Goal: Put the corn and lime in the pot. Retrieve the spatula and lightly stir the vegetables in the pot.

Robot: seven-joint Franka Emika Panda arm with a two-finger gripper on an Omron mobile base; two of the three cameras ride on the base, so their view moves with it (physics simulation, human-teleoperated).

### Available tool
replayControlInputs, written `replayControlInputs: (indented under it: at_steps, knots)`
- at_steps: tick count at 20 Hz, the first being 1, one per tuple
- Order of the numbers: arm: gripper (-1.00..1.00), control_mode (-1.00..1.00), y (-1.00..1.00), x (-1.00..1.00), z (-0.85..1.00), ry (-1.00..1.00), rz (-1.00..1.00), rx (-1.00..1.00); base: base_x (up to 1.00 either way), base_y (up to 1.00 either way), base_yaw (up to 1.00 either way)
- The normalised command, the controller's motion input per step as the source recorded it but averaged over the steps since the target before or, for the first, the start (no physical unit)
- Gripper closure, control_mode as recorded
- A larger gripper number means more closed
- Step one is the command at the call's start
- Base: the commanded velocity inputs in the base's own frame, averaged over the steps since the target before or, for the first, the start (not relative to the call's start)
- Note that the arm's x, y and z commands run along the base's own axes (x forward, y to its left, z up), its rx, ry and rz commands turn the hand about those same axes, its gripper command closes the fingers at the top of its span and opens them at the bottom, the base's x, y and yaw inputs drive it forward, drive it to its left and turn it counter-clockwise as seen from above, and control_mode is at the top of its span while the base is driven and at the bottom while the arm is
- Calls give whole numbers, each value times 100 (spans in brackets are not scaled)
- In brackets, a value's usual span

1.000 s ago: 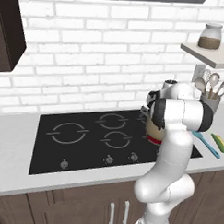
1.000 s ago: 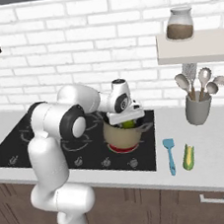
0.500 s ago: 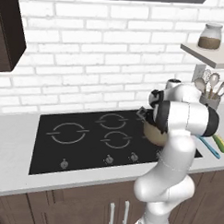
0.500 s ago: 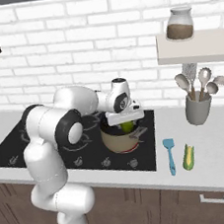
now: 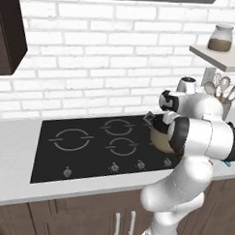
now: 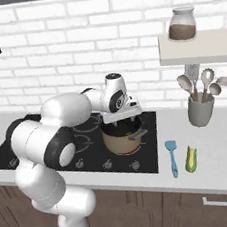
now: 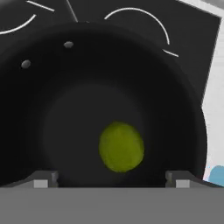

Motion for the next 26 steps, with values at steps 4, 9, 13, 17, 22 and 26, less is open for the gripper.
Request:
replayControlInputs:
  at_steps: [4,9,13,17,22,26]
  knots:
    - [-100,-100,8,-70,91,-24,0,0,0,0,0]
    - [-100,-100,-28,-100,86,-27,-7,0,0,0,0]
    - [-100,-100,-100,-92,57,-6,-16,0,0,0,0]
    - [-100,-100,-100,-31,10,0,-22,-3,0,0,0]
    - [-100,-100,-100,-1,-3,0,-19,-4,0,0,0]
    - [-100,-100,-92,0,-19,2,-13,0,0,0,0]
